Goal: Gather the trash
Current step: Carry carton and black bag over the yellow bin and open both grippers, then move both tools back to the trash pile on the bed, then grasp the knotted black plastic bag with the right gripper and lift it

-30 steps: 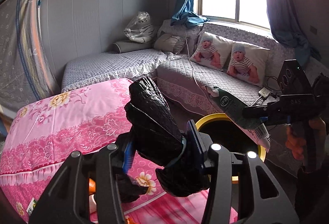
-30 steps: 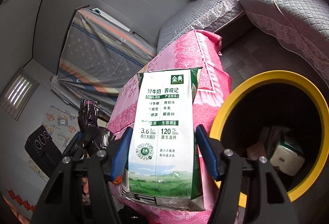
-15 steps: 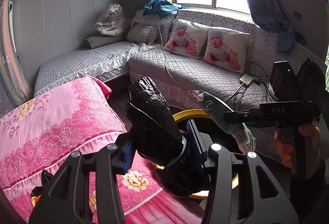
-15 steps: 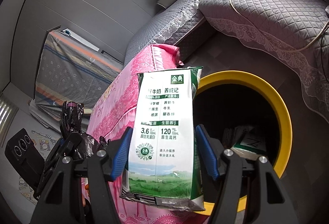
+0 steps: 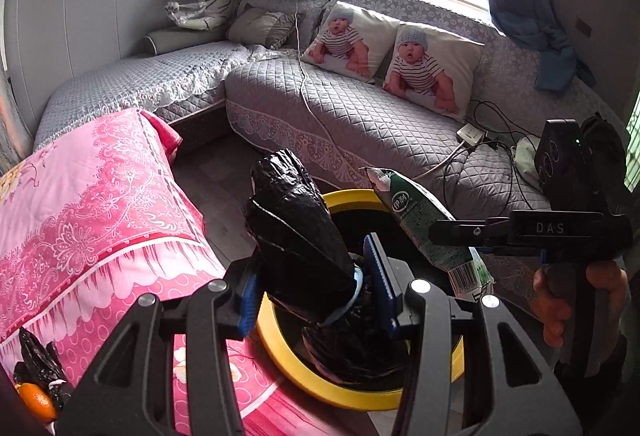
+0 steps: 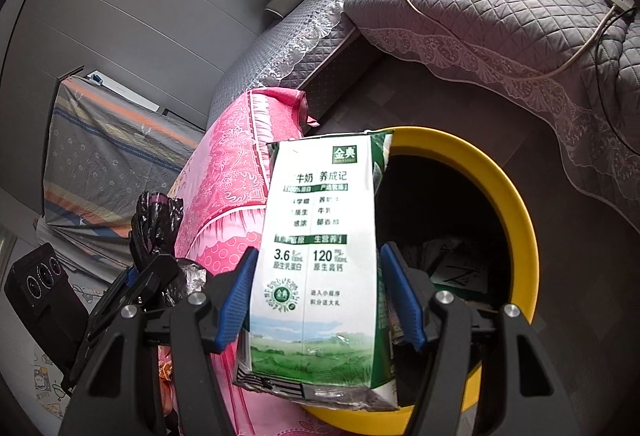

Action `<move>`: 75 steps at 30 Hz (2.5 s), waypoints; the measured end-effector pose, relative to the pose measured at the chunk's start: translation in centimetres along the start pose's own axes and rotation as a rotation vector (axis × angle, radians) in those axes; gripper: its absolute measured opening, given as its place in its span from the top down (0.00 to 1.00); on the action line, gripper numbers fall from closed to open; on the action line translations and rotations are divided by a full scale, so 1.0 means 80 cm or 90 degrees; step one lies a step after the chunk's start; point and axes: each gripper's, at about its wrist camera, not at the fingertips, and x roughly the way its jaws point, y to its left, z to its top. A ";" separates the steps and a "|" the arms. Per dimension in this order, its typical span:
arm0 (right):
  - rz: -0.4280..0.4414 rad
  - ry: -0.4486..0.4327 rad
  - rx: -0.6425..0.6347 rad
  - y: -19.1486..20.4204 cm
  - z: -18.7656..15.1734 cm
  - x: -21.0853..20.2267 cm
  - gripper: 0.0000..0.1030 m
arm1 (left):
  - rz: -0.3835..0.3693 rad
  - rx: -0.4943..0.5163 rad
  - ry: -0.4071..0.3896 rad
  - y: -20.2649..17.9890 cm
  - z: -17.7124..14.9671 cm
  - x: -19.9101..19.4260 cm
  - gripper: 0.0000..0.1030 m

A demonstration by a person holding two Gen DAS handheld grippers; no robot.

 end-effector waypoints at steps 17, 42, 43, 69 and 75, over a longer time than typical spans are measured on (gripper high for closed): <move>-0.023 -0.082 0.045 -0.016 0.005 -0.039 0.20 | 0.032 -0.106 -0.069 0.037 -0.007 -0.040 0.08; 0.187 0.131 -0.510 0.318 -0.162 0.088 0.16 | 0.380 -0.215 -0.212 0.263 -0.203 -0.399 0.08; 0.197 0.144 -0.541 0.333 -0.177 0.092 0.16 | 0.401 -0.221 -0.215 0.270 -0.215 -0.412 0.08; -0.055 0.284 -0.750 0.390 -0.222 0.258 0.35 | 0.401 -0.323 -0.219 0.304 -0.314 -0.450 0.08; -0.039 0.292 -0.748 0.392 -0.228 0.265 0.58 | 0.416 -0.283 -0.199 0.298 -0.303 -0.441 0.08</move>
